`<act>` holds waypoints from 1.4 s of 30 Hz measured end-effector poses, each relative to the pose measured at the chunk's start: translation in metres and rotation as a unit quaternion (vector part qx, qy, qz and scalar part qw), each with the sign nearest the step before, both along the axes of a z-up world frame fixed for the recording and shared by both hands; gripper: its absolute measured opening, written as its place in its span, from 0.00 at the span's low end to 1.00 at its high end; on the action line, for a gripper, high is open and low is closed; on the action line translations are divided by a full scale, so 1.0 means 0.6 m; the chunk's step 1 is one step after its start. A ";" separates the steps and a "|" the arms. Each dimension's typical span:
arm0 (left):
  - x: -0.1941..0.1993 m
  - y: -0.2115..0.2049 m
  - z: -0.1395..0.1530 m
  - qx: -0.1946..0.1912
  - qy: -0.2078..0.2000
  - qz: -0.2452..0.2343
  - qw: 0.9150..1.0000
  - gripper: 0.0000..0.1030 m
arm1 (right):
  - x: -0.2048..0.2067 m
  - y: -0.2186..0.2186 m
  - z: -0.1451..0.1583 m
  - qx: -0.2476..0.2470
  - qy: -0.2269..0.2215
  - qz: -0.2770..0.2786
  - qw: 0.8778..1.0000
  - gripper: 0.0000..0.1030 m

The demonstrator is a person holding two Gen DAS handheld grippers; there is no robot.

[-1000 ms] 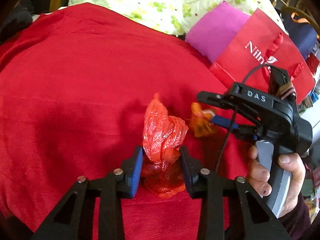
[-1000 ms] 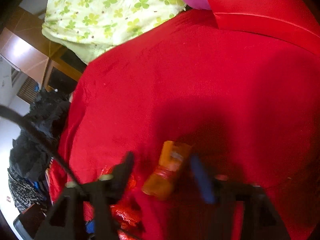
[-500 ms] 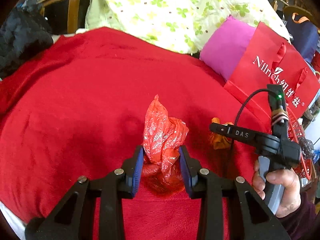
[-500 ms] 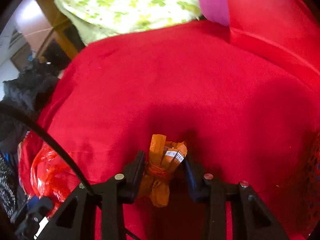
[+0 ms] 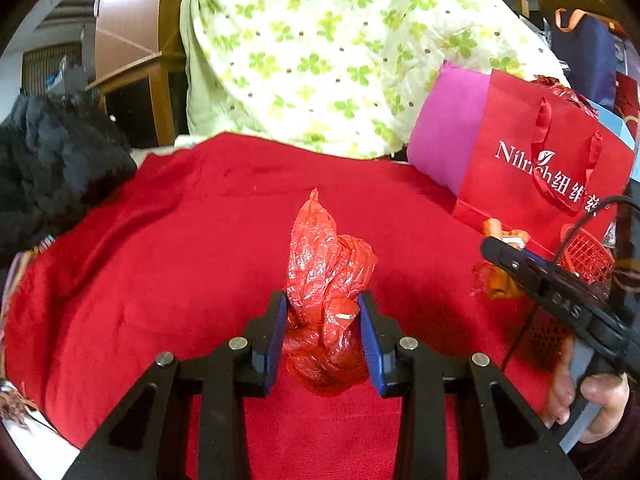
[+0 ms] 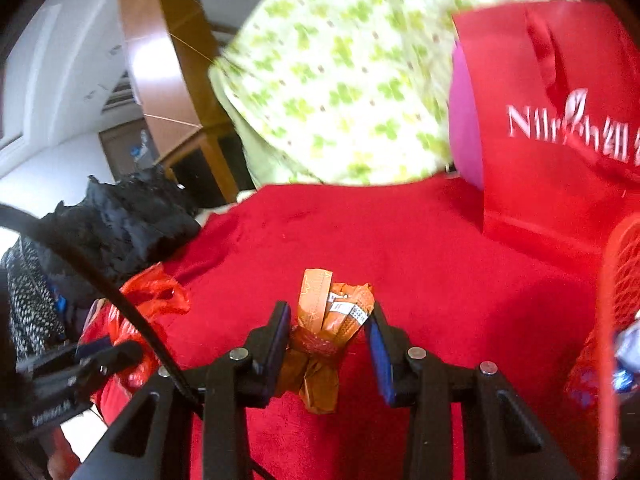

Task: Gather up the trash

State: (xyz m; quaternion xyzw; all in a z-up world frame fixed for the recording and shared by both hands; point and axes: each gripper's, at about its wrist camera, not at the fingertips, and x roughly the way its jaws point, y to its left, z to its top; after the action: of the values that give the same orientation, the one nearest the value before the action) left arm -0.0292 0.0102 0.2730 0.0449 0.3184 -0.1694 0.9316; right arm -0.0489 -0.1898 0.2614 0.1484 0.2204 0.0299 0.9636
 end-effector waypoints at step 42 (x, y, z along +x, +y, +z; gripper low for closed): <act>-0.077 -0.083 0.090 0.054 -0.097 -0.017 0.994 0.36 | -0.194 -0.051 0.046 -0.058 -0.138 0.002 0.989 0.39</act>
State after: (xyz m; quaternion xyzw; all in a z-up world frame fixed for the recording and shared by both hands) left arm -0.0755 -0.0395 0.3271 0.1166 0.2347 -0.1626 0.9512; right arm -0.1654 -0.2202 0.2889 0.0859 0.0872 0.0394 0.9917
